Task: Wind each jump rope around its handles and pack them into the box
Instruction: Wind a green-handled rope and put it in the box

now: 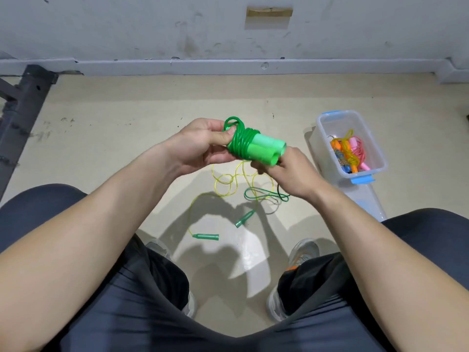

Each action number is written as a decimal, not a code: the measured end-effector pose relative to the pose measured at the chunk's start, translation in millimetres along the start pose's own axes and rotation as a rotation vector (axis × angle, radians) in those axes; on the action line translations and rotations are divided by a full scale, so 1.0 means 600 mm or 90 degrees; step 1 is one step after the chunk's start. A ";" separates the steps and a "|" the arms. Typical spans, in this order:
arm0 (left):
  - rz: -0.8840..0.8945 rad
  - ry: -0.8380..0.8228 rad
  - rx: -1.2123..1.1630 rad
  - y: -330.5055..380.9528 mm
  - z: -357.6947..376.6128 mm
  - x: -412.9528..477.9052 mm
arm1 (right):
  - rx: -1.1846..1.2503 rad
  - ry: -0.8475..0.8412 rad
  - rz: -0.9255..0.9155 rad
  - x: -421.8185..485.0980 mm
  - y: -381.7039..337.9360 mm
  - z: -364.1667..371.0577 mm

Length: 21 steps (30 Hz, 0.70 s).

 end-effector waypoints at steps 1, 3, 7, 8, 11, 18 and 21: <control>-0.012 -0.033 0.053 -0.001 -0.006 -0.001 | -0.026 -0.016 -0.007 0.001 0.002 -0.005; -0.033 -0.072 0.155 -0.004 -0.013 -0.003 | -0.049 -0.048 -0.018 0.002 0.003 -0.015; -0.039 -0.021 0.364 -0.014 -0.025 0.004 | 0.034 -0.111 0.045 0.000 0.010 -0.026; -0.034 0.000 0.393 -0.017 -0.027 0.007 | 0.055 -0.116 0.063 0.001 0.010 -0.024; 0.005 0.079 0.449 -0.023 -0.030 0.015 | 0.017 -0.095 0.084 0.006 0.001 -0.012; 0.119 0.309 0.371 -0.038 -0.020 0.038 | -0.104 0.153 0.103 -0.005 -0.038 0.042; 0.160 0.367 0.261 -0.047 -0.006 0.045 | 0.062 0.232 0.120 -0.008 -0.056 0.068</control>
Point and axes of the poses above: each hand's wrist, its own x-axis towards the middle knuckle, its own z-axis out of the palm, y = z × x, the point moved 1 cm from there along x, towards the middle knuckle, and after that the axes turned 7 degrees about -z, right-handed, at the moved point
